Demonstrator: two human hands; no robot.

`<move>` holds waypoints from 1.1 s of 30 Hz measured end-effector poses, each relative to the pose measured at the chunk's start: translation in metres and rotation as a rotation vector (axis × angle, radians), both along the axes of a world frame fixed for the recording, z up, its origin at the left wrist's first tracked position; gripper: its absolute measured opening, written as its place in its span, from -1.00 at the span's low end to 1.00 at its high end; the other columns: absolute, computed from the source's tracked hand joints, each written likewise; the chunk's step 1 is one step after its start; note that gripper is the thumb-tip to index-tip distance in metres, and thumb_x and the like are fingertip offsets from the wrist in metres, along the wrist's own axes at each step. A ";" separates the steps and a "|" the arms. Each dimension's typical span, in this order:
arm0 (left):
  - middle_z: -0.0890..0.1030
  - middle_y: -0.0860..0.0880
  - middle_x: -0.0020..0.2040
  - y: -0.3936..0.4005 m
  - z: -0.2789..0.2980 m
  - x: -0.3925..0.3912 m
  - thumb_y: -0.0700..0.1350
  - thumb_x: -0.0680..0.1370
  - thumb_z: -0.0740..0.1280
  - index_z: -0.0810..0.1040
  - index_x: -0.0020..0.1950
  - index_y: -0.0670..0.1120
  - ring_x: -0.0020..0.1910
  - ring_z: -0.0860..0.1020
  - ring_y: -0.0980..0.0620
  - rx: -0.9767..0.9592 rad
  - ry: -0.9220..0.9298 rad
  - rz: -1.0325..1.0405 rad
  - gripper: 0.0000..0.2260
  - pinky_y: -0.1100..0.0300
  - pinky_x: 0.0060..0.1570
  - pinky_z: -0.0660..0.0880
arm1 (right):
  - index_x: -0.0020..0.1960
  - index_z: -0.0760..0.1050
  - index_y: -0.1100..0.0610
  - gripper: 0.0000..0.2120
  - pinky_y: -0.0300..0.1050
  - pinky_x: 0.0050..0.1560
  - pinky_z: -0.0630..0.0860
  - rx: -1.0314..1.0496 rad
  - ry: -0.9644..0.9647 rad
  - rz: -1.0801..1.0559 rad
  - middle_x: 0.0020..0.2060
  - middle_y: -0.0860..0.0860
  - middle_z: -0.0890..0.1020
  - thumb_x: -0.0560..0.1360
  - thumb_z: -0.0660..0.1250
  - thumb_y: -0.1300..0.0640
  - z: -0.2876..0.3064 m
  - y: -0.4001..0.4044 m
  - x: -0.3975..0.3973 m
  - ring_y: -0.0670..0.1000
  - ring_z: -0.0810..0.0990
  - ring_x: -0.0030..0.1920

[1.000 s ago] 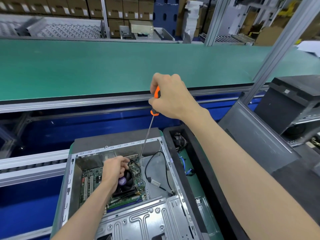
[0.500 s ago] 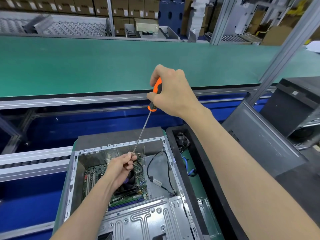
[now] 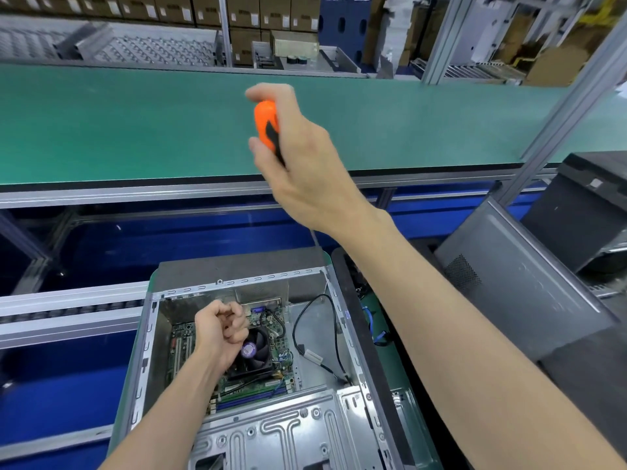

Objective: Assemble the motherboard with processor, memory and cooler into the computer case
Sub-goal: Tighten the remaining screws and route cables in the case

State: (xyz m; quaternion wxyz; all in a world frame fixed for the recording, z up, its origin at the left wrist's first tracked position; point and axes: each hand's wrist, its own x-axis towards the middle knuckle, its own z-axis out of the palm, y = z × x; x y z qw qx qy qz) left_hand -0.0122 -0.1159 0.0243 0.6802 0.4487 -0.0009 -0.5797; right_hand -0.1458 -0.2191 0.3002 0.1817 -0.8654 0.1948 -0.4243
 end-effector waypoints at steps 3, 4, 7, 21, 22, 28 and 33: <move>0.20 0.01 -0.54 0.001 0.000 0.000 -0.20 0.51 0.14 0.35 -0.44 -0.12 -0.59 0.09 0.12 0.026 -0.121 -0.028 -0.71 0.29 -0.58 -0.03 | 0.38 0.32 0.16 -0.64 -0.07 -0.15 0.42 -0.067 0.144 0.103 -0.15 -0.25 0.44 0.59 0.21 0.21 -0.009 0.009 0.015 -0.18 0.46 -0.25; 0.17 0.03 -0.53 0.000 0.000 0.000 -0.20 0.54 0.15 0.34 -0.42 -0.11 -0.59 0.07 0.12 0.041 -0.169 -0.043 -0.69 0.28 -0.59 -0.03 | 0.39 0.30 0.11 -0.64 0.01 -0.11 0.49 -0.076 0.228 0.115 -0.01 -0.19 0.52 0.60 0.19 0.19 -0.019 0.012 0.019 -0.06 0.54 -0.19; 0.17 0.05 -0.51 -0.002 -0.004 -0.002 -0.21 0.57 0.22 0.37 -0.35 -0.12 -0.57 0.06 0.11 0.104 -0.349 -0.067 -0.72 0.24 -0.56 -0.03 | 0.37 0.29 0.01 -0.65 0.11 -0.16 0.50 -0.155 0.501 -0.004 0.18 -0.04 0.54 0.60 0.19 0.14 -0.062 0.015 0.023 0.21 0.57 -0.18; 0.69 0.08 -0.16 -0.029 -0.027 0.021 0.09 0.48 0.33 0.70 -0.11 0.19 -0.11 0.64 -0.08 0.590 -1.715 -0.694 -0.86 0.14 -0.17 0.57 | 0.19 0.51 0.08 -0.78 -0.03 -0.11 0.31 -0.004 1.416 -0.150 0.02 0.07 0.56 0.55 0.31 0.16 -0.229 0.048 -0.018 0.15 0.58 0.09; 0.69 0.10 -0.15 -0.031 -0.031 0.022 0.06 0.48 0.32 0.70 -0.11 0.19 -0.11 0.65 -0.06 0.575 -1.703 -0.739 -0.85 0.12 -0.15 0.59 | 0.18 0.51 0.07 -0.80 -0.04 -0.14 0.29 -0.003 1.470 -0.134 -0.03 0.06 0.53 0.56 0.30 0.15 -0.237 0.052 -0.016 0.13 0.57 0.07; 0.62 0.06 0.27 -0.038 -0.046 0.031 -0.07 0.51 0.29 0.65 0.22 0.14 0.25 0.56 -0.05 0.478 -1.559 -0.904 -0.68 0.11 0.22 0.50 | 0.29 0.49 0.12 -0.71 -0.02 -0.07 0.35 0.201 1.530 -0.129 0.21 0.09 0.52 0.57 0.29 0.15 -0.271 0.050 -0.002 0.14 0.55 0.19; 0.69 0.01 0.13 -0.040 -0.050 0.034 -0.10 0.44 0.24 0.69 0.08 0.06 0.16 0.60 -0.09 0.460 -1.539 -0.982 -0.70 0.08 0.11 0.56 | 0.43 0.35 0.22 -0.54 0.08 0.10 0.47 0.479 1.446 -0.120 0.41 0.15 0.38 0.56 0.24 0.13 -0.272 0.033 0.004 0.23 0.51 0.27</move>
